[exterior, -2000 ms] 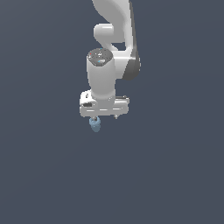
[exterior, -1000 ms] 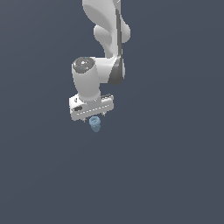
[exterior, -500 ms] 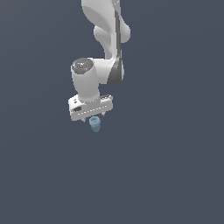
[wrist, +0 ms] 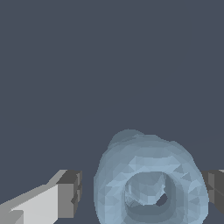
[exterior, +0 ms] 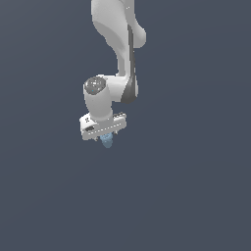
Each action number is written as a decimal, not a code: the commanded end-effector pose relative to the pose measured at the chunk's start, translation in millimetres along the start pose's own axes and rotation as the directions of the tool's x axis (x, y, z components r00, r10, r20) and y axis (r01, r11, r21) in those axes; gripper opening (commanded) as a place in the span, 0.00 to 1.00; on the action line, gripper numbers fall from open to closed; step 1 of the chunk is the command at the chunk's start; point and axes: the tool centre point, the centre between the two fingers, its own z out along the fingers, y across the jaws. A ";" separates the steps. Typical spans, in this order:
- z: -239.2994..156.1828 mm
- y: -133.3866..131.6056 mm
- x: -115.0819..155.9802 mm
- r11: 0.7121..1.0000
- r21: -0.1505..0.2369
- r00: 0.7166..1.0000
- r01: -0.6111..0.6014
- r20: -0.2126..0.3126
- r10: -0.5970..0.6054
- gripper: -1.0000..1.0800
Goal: Pick up the object and move it to a goal position.
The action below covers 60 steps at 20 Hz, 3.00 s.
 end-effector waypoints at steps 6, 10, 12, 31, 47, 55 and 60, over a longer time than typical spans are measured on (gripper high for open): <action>9.0 0.8 0.9 1.000 -0.001 1.000 0.000 -0.001 0.000 0.00; 9.0 0.8 0.9 1.000 -0.001 1.000 0.000 -0.001 0.000 0.00; 9.0 0.8 0.9 1.000 -0.001 1.000 0.000 -0.001 0.000 0.00; -61.6 -18.0 32.3 1.000 -0.002 1.000 0.001 -0.002 -0.001 0.00; -212.1 -57.4 101.5 1.000 -0.002 1.000 0.000 -0.001 0.000 0.00; -268.7 -71.5 128.9 1.000 -0.001 1.000 0.000 -0.001 0.000 0.00; -296.7 -78.5 142.9 1.000 -0.001 1.000 0.000 -0.001 0.000 0.00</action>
